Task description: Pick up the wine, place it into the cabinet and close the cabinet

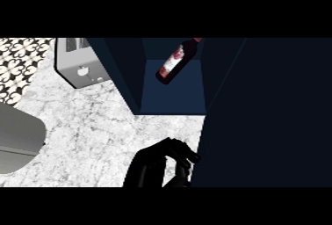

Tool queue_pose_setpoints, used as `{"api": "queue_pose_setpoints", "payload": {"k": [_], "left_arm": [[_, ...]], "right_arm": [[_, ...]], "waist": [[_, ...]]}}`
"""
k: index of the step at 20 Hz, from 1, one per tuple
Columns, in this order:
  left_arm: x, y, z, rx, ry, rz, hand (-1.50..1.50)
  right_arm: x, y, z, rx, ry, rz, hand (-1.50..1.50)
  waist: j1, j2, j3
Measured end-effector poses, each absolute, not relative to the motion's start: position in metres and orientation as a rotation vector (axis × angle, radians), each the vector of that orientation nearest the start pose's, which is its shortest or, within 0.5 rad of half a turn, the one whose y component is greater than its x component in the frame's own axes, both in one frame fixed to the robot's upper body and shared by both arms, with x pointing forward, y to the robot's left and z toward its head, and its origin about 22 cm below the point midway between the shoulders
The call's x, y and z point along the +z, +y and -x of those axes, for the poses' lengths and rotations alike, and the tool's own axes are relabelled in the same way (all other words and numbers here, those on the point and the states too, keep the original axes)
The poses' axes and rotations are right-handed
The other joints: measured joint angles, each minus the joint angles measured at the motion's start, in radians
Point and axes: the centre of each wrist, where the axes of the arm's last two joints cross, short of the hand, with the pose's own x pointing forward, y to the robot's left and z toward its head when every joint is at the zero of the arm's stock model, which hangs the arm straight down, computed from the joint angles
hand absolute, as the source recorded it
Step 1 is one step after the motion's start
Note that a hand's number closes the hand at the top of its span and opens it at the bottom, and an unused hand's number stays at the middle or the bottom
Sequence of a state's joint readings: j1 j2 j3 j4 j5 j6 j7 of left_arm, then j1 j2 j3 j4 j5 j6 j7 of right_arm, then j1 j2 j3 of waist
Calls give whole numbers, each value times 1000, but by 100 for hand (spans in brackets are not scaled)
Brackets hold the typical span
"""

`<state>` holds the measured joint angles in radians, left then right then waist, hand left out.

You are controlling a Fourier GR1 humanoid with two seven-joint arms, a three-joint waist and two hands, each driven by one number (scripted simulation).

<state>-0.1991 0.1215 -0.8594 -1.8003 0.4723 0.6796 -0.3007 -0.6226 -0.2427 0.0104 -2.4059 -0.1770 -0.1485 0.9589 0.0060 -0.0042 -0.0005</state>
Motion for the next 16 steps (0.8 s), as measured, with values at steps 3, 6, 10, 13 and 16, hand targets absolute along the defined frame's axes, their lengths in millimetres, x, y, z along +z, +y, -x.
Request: {"api": "queue_pose_setpoints", "payload": {"k": [3,6,10,13,16], "left_arm": [[70,80,-164,75,-1811,575,150],[67,102,-151,61,-1815,589,150],[74,136,-143,33,-1811,610,150],[77,156,-139,27,-1816,617,150],[81,177,-135,41,-1831,627,150]], "right_arm": [[285,-192,-174,300,-1968,-219,150],[283,-188,-174,375,-1954,-240,150],[281,-176,-171,482,-1950,-287,150],[279,-163,-169,528,-1911,-378,150],[274,-148,-164,574,-1856,-467,150]], "waist": [[0,1,0],[2,1,1],[5,0,0],[9,0,0],[12,2,2]]}}
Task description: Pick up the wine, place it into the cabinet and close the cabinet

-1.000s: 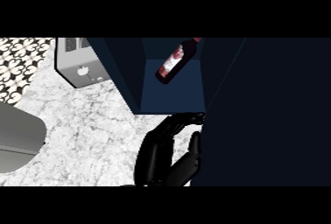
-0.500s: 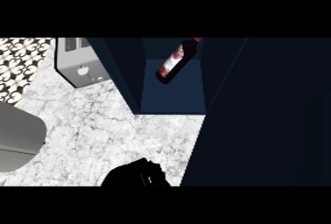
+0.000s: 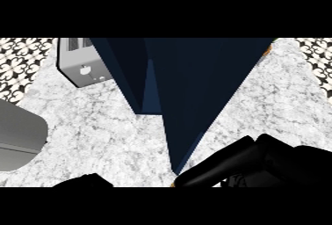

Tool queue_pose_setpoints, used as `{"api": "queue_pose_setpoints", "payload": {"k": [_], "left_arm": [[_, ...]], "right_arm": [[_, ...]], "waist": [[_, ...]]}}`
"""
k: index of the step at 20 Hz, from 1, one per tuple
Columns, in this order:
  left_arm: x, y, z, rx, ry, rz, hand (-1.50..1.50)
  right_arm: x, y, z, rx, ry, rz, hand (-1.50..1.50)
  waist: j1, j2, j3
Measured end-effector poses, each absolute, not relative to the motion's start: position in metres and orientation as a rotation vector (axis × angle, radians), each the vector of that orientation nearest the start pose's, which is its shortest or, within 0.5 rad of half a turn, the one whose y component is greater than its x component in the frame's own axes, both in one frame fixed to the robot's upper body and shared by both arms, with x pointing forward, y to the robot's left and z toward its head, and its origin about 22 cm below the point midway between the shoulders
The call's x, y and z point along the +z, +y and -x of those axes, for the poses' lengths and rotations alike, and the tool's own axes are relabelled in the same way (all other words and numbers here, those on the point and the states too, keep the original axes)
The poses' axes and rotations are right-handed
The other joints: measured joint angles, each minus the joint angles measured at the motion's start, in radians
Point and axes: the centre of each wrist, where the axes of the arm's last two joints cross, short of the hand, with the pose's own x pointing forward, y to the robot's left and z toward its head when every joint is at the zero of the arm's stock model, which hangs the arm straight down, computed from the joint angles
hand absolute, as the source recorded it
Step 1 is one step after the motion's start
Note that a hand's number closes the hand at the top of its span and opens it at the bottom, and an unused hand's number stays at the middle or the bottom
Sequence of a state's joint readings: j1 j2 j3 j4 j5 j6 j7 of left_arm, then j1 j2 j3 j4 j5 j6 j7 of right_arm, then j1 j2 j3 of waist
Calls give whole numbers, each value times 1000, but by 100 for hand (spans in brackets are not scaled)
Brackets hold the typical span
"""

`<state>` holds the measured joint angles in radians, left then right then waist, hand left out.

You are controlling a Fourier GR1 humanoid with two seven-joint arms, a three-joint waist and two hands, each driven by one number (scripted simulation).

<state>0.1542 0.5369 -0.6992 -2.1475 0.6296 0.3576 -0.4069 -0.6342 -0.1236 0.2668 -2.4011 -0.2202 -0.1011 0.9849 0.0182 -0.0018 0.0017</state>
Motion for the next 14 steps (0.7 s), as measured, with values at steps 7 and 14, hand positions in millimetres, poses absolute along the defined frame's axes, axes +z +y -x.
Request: {"api": "queue_pose_setpoints", "payload": {"k": [7,14], "left_arm": [[87,243,-133,55,-1875,586,150],[99,298,-137,39,-1892,579,150]], "right_arm": [[275,-110,-152,708,-1803,-608,150],[277,-47,-165,795,-1804,-578,150]], "waist": [[10,-5,-4],[20,-5,-5]]}}
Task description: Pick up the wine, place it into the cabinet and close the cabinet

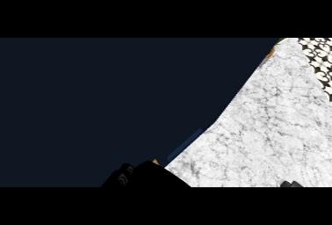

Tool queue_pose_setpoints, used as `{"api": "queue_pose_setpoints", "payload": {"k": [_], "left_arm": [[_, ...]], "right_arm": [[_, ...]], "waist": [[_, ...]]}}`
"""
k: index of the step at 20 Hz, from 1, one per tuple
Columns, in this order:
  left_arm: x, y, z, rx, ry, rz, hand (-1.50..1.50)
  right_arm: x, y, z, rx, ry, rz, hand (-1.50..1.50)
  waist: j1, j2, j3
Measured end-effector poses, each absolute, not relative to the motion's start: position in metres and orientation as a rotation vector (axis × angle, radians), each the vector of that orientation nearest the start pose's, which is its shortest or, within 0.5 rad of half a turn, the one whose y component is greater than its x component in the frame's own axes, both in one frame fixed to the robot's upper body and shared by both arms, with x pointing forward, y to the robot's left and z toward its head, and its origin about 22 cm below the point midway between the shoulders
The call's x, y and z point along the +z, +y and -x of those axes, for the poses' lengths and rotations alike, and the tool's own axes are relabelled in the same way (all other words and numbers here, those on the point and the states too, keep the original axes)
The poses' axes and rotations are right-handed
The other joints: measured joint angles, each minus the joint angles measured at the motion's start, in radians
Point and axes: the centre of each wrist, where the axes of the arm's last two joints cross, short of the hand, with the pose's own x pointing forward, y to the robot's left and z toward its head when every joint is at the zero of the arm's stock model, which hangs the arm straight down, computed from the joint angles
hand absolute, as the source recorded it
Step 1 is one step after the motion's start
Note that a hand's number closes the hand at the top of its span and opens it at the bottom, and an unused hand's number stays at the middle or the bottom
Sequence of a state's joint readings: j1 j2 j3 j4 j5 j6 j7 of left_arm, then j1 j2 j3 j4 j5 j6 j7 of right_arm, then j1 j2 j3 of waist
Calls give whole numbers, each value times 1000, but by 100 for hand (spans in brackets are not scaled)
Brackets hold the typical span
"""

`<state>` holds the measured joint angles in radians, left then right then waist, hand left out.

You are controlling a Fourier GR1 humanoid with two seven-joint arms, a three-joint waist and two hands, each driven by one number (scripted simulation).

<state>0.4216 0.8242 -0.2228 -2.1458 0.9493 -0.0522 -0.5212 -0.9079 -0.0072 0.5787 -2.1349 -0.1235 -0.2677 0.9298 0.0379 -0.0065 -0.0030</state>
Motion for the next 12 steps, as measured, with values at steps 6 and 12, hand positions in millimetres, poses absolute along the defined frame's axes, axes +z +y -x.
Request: {"api": "queue_pose_setpoints", "payload": {"k": [6,12], "left_arm": [[108,330,-139,12,-1874,622,150],[116,349,-142,-1,-1879,640,150]], "right_arm": [[280,4,-199,749,-1847,-452,150],[280,37,-248,665,-1866,-355,150]], "waist": [[14,4,0],[24,11,0]]}}
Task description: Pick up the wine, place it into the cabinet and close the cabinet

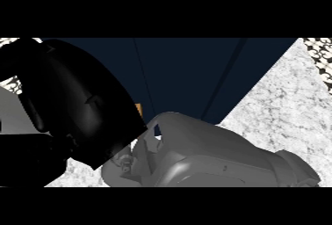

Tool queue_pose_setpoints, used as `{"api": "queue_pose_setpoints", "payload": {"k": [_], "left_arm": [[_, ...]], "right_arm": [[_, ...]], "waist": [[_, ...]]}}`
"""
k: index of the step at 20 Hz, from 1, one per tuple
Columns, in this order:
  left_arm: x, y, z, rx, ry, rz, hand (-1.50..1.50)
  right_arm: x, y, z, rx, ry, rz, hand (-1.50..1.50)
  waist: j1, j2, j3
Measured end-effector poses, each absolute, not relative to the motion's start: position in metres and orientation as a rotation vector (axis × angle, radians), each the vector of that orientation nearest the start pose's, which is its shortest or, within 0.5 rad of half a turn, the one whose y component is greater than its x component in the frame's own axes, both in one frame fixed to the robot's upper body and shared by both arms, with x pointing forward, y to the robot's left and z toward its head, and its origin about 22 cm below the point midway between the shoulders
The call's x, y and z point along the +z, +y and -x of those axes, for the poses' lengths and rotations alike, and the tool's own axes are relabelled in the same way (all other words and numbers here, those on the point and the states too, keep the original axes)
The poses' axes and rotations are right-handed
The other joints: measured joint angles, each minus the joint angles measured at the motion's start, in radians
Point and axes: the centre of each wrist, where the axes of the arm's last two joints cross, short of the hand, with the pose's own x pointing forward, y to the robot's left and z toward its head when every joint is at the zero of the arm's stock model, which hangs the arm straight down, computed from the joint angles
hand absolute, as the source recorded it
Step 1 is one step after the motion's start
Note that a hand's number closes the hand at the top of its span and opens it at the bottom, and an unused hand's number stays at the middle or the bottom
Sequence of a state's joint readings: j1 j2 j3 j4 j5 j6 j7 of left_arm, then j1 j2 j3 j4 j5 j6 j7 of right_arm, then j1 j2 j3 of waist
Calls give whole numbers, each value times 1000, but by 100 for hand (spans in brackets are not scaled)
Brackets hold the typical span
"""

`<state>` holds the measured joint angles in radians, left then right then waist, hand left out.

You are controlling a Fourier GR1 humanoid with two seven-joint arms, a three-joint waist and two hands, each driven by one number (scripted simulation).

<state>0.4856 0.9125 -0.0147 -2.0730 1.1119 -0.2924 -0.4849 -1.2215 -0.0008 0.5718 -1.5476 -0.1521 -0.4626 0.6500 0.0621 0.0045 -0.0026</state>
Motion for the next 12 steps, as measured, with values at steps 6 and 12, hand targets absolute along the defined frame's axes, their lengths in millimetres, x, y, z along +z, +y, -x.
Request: {"api": "queue_pose_setpoints", "payload": {"k": [6,12], "left_arm": [[122,364,-147,-2,-1886,632,150],[128,369,-148,-1,-1898,623,150]], "right_arm": [[276,46,-307,589,-1829,-265,150],[262,42,-340,608,-1845,-243,150]], "waist": [[-1,5,0],[-3,-20,-3]]}}
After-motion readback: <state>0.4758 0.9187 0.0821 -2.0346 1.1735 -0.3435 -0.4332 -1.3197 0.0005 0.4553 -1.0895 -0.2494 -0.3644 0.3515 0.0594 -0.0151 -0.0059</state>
